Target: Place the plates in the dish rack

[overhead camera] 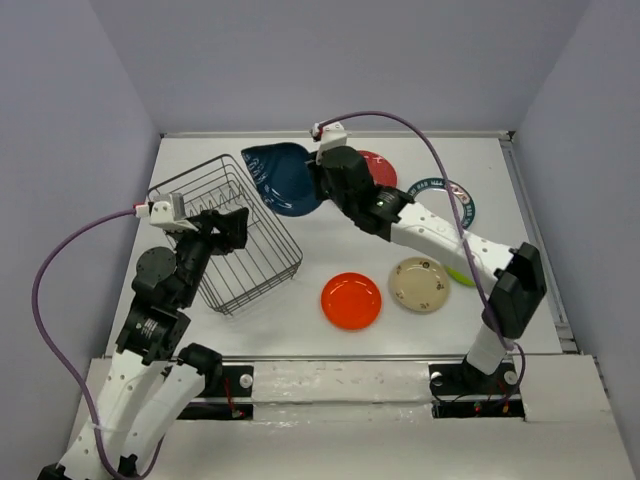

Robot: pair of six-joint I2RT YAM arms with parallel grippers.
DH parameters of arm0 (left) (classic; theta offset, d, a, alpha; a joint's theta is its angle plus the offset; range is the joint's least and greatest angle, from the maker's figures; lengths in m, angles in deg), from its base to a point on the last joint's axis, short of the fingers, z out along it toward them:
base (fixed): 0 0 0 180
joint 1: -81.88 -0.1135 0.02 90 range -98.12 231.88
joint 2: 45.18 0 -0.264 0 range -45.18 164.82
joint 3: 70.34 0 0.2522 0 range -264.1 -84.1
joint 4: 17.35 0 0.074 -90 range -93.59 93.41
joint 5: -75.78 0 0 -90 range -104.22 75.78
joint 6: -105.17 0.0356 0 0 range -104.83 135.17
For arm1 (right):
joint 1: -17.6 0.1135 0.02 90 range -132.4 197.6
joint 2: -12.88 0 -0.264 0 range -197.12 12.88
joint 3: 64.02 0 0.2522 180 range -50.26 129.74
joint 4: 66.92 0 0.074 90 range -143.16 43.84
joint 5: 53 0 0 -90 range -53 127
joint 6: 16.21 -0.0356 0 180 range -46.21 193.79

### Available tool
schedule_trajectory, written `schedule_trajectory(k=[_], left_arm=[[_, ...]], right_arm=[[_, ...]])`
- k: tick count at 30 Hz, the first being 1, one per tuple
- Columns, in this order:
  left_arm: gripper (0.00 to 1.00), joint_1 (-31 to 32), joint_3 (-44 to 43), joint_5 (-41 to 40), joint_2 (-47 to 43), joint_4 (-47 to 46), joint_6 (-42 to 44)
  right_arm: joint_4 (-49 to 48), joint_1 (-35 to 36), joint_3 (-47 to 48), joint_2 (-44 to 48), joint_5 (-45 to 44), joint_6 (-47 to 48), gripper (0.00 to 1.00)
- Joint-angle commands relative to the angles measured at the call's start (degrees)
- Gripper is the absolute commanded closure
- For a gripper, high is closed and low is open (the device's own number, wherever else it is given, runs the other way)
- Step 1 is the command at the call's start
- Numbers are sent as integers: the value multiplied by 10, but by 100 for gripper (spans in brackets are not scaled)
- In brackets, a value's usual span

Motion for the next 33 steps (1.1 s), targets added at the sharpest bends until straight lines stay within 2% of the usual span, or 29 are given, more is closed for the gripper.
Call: schedule_trajectory(k=[1,5,7,11,13,16,26,30,33], left_arm=[[18,-6,-48,-131,-30,3,-5],[13,-5,-74,-158,-40,18,-3],[12,-2,-72,-159,-44,19,-5],[10,7,-72,-195,-49,16,3],[7,16,-72,-207,-52,12,12],[1,24,-64,-220,-61,5,19],[1,32,-46,-224,-78,-3,25],[1,37,-44,-221,-78,-6,29],[1,41,-39,-221,-80,-6,30]], right_arm=[[-82,54,152,-111,-203,23,93],[-83,91,347,-247,-339,91,93],[-99,109,400,-313,-381,130,93],[-165,127,509,-387,-423,208,93],[-220,133,565,-436,-441,279,93],[-276,143,589,-471,-452,340,93],[-321,155,601,-523,-486,373,93],[-349,155,636,-567,-503,412,93],[-358,160,605,-566,-517,397,93]])
